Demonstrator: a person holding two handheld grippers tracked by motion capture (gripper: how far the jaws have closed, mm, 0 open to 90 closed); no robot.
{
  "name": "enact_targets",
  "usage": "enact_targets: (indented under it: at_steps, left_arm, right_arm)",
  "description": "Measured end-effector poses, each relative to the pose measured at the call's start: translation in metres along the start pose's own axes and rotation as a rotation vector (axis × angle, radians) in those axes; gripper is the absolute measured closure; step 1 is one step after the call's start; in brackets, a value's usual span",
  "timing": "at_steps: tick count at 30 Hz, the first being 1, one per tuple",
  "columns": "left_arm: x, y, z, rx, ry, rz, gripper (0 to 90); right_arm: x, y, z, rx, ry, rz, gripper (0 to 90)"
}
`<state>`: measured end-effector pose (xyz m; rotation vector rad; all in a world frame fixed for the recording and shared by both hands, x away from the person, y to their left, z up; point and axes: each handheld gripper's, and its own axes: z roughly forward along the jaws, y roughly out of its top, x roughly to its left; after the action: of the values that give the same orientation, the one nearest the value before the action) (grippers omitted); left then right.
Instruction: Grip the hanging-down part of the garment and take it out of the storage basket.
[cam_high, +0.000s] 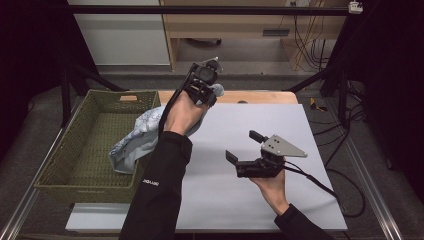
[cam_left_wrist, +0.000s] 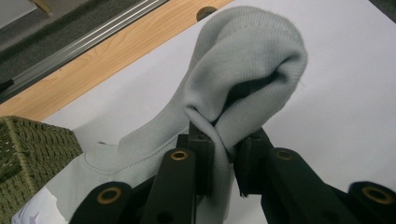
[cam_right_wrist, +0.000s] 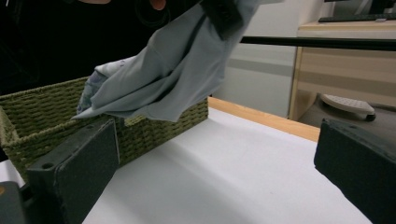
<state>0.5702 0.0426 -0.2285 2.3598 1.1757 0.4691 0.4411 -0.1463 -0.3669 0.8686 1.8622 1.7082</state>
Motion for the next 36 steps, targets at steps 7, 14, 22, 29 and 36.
enact_targets:
  at_steps: [7, 14, 22, 29, 36]
  left_arm:
    - [0.001, -0.001, -0.005, -0.003, 0.004, -0.001, 77.8]
    - [0.002, 0.000, -0.007, -0.008, 0.005, -0.003, 77.8]
    - [0.001, 0.000, -0.007, -0.007, 0.011, 0.003, 77.8]
    - [0.003, -0.001, -0.010, -0.010, 0.005, 0.002, 77.7]
    - [0.003, -0.001, -0.010, -0.008, 0.007, 0.007, 77.8]
  right_arm:
    - [0.007, 0.001, 0.016, 0.013, 0.016, -0.014, 0.5]
    - [0.009, -0.001, 0.031, 0.029, 0.025, -0.002, 0.7]
    - [0.015, -0.008, 0.056, 0.041, 0.040, 0.000, 1.2]
    - [0.021, -0.010, 0.076, 0.047, 0.030, -0.023, 1.7]
    - [0.027, -0.007, 0.092, 0.050, 0.023, -0.036, 1.9]
